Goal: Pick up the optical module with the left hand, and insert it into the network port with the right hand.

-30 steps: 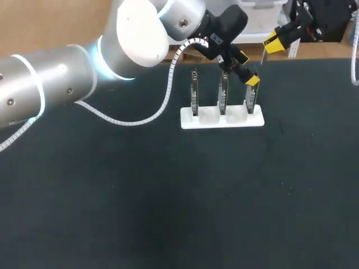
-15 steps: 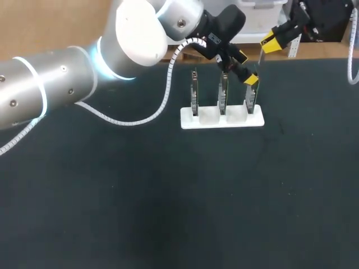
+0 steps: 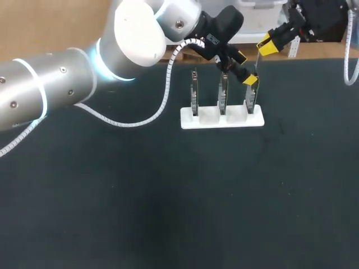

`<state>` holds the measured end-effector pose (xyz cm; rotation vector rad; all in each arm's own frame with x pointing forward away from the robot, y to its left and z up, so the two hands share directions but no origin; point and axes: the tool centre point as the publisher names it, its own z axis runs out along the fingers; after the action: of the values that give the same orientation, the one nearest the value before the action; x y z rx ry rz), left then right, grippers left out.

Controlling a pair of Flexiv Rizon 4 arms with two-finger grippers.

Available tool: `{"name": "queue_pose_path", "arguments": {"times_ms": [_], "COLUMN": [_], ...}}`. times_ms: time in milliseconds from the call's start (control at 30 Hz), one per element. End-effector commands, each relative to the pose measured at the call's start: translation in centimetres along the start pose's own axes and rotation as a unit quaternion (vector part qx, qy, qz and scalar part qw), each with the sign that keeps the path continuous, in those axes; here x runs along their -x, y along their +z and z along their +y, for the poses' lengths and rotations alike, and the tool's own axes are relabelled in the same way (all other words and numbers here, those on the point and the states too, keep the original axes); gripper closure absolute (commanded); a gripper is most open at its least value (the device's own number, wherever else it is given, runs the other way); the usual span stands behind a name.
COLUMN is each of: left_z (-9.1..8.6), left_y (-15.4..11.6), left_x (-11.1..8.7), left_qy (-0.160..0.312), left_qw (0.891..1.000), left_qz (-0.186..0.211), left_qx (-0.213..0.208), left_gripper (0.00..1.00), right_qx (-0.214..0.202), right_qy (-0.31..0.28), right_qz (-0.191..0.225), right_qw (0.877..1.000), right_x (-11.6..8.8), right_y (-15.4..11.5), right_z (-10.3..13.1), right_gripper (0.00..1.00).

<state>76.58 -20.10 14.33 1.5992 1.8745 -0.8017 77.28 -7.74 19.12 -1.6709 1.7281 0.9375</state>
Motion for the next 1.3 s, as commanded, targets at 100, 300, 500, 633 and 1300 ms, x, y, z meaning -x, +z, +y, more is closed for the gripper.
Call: {"name": "queue_pose_path", "arguments": {"times_ms": [100, 300, 500, 633, 1300], "left_z": [0.1, 0.1, 0.1, 0.1, 0.1], "left_y": [0.0, 0.0, 0.0, 0.0, 0.0], "left_x": [0.0, 0.0, 0.0, 0.0, 0.0], "left_qy": [0.001, 0.001, 0.001, 0.001, 0.001], "left_qw": [1.000, 1.000, 1.000, 1.000, 1.000], "left_qz": [0.000, 0.000, 0.000, 0.000, 0.000], "left_qx": [-0.001, -0.001, -0.001, -0.001, -0.001], "left_gripper": [0.00, 0.00, 0.00, 0.00, 0.00], "right_qx": [0.011, 0.014, 0.019, 0.026, 0.037], "right_qy": [0.002, 0.004, 0.012, 0.013, 0.015], "right_qz": [0.004, 0.008, 0.011, 0.012, 0.017], "right_qw": [1.000, 1.000, 1.000, 0.999, 0.999], "right_x": [-0.1, -0.6, -1.0, -1.1, -1.6], "right_y": [0.5, 0.8, 1.1, 1.1, 1.0], "right_z": [-1.0, -1.2, -1.0, -0.9, -0.5], "right_gripper": [1.00, 1.00, 1.00, 1.00, 1.00]}}
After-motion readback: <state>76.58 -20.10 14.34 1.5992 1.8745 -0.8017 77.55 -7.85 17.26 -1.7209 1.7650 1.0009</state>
